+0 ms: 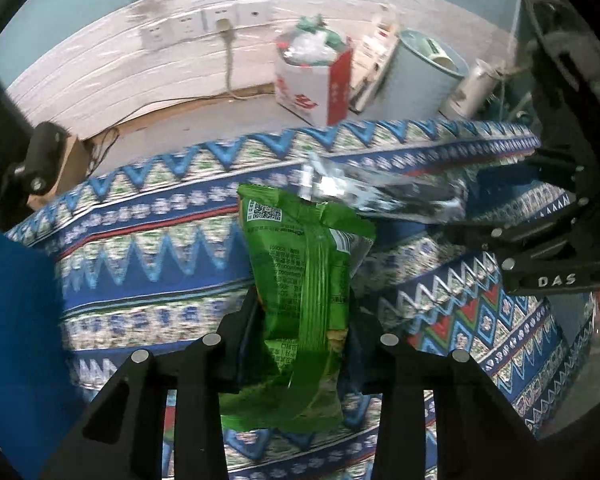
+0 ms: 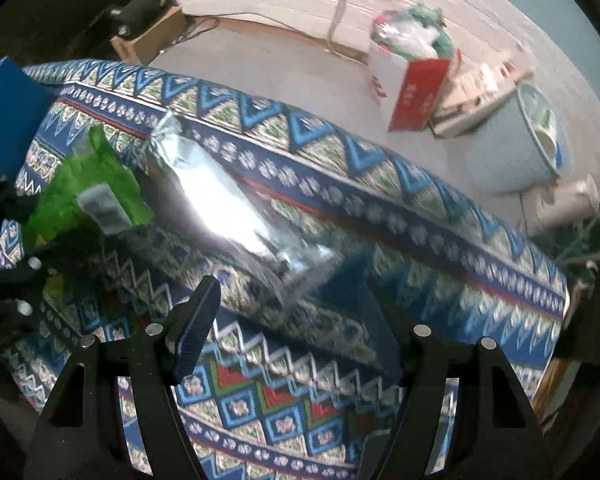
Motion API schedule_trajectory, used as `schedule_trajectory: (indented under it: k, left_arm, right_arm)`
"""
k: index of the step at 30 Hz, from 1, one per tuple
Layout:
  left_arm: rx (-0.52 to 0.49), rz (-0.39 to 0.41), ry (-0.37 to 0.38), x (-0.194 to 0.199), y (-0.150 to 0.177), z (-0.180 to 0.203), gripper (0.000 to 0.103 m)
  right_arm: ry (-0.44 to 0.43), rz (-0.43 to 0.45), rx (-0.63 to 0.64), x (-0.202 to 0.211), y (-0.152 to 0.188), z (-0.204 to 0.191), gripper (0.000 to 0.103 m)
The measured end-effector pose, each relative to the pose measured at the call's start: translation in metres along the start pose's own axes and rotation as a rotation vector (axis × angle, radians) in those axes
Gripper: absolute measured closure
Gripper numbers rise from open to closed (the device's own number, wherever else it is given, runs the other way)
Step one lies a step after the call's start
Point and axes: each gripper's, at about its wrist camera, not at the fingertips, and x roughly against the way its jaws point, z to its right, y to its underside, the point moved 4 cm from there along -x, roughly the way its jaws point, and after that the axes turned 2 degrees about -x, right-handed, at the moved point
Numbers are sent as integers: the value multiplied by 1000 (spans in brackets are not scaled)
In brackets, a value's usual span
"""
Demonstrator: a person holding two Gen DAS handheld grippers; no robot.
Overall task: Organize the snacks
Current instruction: 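Lift and carry the green bag and silver foil bag toward the box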
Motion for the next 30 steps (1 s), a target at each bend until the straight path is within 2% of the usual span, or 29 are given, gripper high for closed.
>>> schedule_trajectory:
  k: [4, 12, 17, 18, 20, 22, 24, 30]
  left_arm:
    - [43, 3, -3, 4, 2, -18, 65]
    - [66, 4, 1, 9, 10, -32, 65]
    - [75, 19, -1, 18, 13, -37, 65]
    - [75, 22, -3, 20, 12, -39, 65]
    - [74, 30, -10, 24, 13, -40, 65]
    - [70, 35, -21, 28, 13, -40, 65]
    - [64, 40, -32, 33, 15, -40, 65]
    - [60, 55, -48, 49, 24, -42, 65]
  right_arm:
    - [12, 20, 72, -6, -14, -14, 33]
    - [59, 20, 164, -29, -27, -33, 33]
    - [49, 44, 141, -31, -30, -31, 33]
    - [50, 46, 133, -32, -31, -29, 35]
    - [54, 55, 131, -30, -30, -30, 47]
    - [57, 60, 135, -28, -28, -33, 70]
    - [55, 56, 134, -27, -26, -36, 77]
    - [68, 51, 115, -25, -16, -49, 79]
